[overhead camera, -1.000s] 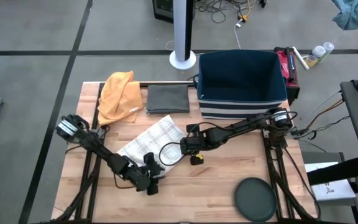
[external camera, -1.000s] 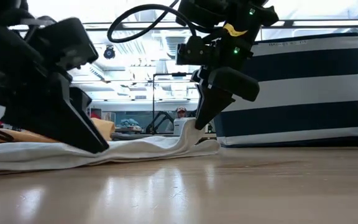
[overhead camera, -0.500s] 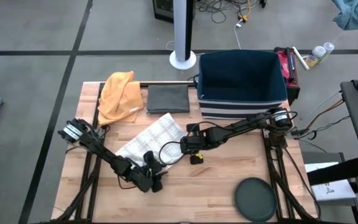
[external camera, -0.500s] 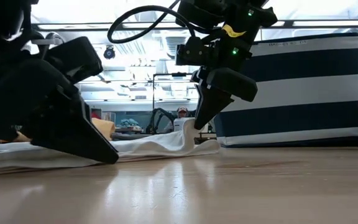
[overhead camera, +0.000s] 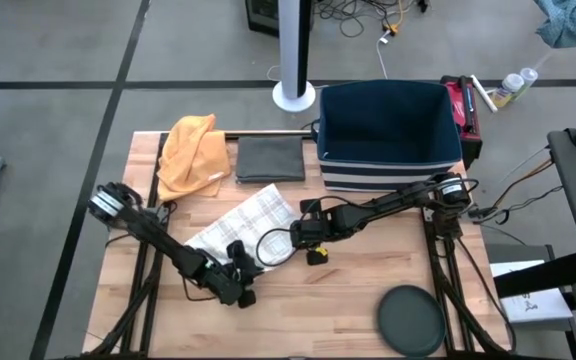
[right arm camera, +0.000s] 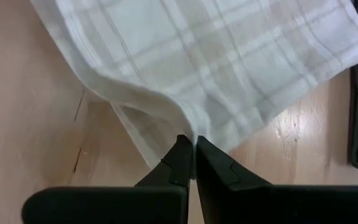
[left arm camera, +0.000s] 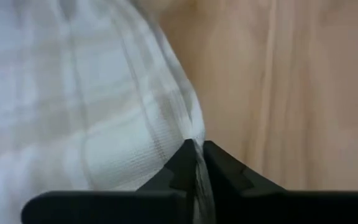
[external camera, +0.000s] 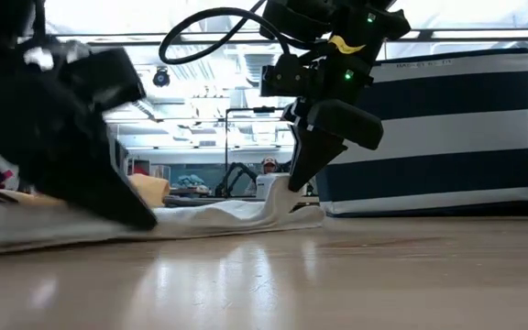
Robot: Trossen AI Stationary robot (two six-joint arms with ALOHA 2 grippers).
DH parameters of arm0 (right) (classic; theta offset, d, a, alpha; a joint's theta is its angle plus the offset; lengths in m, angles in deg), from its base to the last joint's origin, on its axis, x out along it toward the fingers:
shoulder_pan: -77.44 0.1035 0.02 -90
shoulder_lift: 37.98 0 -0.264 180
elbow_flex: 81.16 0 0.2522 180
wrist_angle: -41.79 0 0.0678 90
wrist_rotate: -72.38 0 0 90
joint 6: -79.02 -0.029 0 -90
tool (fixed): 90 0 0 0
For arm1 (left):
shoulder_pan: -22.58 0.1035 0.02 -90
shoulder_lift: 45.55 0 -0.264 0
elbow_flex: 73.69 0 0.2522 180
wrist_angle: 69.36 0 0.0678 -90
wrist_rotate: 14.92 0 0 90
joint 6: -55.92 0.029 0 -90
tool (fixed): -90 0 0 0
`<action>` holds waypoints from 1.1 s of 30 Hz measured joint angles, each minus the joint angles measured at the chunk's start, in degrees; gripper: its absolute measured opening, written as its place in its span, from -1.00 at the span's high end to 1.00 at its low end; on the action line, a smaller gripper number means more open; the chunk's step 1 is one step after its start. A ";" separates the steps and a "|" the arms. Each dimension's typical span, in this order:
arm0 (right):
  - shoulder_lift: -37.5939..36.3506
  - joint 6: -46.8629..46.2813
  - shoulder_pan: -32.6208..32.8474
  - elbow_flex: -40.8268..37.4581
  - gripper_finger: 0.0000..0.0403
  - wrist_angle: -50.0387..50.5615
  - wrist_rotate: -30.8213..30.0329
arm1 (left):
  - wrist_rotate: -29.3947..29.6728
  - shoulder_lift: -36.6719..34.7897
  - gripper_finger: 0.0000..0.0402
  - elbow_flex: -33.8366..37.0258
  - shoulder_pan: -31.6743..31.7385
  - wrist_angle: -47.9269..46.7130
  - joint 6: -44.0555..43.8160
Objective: Fold kitchen towel into neat rectangle
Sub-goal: Fold the white patterned towel
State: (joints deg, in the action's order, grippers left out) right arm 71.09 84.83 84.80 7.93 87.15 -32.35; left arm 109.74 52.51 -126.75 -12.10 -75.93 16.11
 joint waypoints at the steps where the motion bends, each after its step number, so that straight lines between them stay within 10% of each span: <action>1: -0.02 0.14 -0.02 0.00 0.96 0.22 -0.04 | 0.09 -1.53 0.93 -0.05 0.00 -1.53 0.10; 15: -2.89 0.25 -0.02 0.00 0.96 1.60 0.01 | -2.00 -12.15 0.96 -0.10 0.00 -10.46 1.78; 33: -2.89 -0.07 -0.02 0.00 0.96 1.56 1.68 | -5.05 -6.82 0.73 -0.19 0.00 -9.63 -0.46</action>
State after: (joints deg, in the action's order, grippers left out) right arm 68.21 84.76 84.78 7.93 88.71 -30.66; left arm 104.69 45.68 -126.94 -12.10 -85.57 15.65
